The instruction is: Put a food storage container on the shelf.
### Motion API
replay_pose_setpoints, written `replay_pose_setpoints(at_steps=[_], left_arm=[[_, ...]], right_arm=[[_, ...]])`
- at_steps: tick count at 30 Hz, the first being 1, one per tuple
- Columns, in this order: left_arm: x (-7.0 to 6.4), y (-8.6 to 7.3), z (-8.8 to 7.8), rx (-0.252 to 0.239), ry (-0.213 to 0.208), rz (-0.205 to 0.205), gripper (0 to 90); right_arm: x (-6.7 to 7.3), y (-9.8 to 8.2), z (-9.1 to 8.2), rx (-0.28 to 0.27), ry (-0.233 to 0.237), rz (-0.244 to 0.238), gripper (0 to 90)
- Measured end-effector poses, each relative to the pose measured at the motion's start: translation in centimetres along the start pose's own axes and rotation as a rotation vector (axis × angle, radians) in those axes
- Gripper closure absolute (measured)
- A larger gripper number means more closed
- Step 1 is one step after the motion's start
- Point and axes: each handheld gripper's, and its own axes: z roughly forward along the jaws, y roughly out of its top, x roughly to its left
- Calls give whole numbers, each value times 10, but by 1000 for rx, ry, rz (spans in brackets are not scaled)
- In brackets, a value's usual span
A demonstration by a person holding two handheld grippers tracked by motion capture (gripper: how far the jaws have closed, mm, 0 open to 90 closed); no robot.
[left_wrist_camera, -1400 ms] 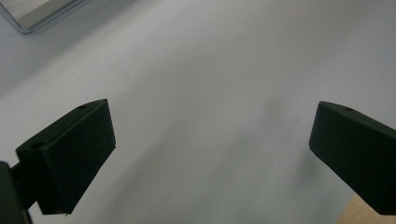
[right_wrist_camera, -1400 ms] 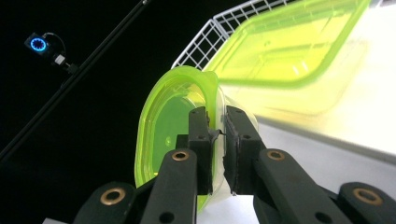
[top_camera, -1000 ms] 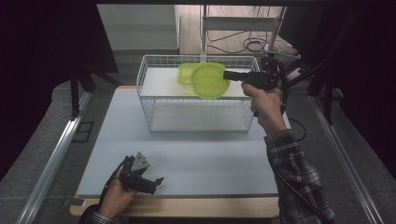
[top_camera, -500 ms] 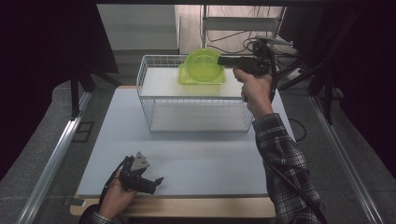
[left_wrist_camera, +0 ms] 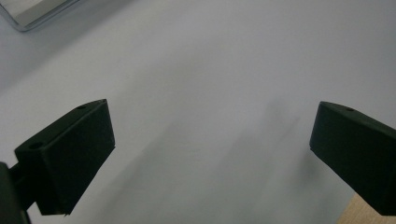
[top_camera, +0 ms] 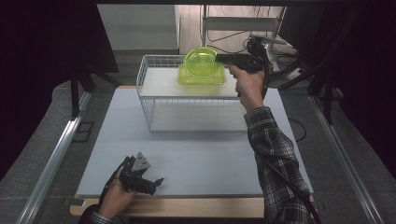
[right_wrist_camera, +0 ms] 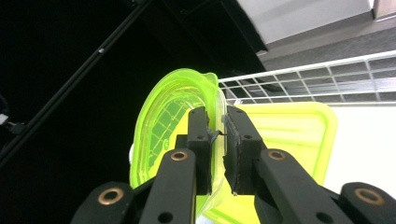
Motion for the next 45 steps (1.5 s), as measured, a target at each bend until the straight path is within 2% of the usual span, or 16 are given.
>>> replay_pose_setpoints(at_steps=[8,13,20,26,35,45], left_arm=[[0,0,0,5,-3,6,0],[-1,0,1,8,-3,10,0],[-2,0,2,17,-2,17,0],[-3,0,2,20,1,20,0],[-3,1,3,27,1,26,0],[-3,1,2,32,-1,30,0]], right_arm=[[6,2,6,3,-97,-53,770],[7,1,8,3,-113,-64,712],[5,3,0,-11,-94,-80,572],[1,-2,-6,13,-74,-117,456],[5,-13,-14,49,-31,-188,389],[13,-29,-22,78,-55,-282,271]])
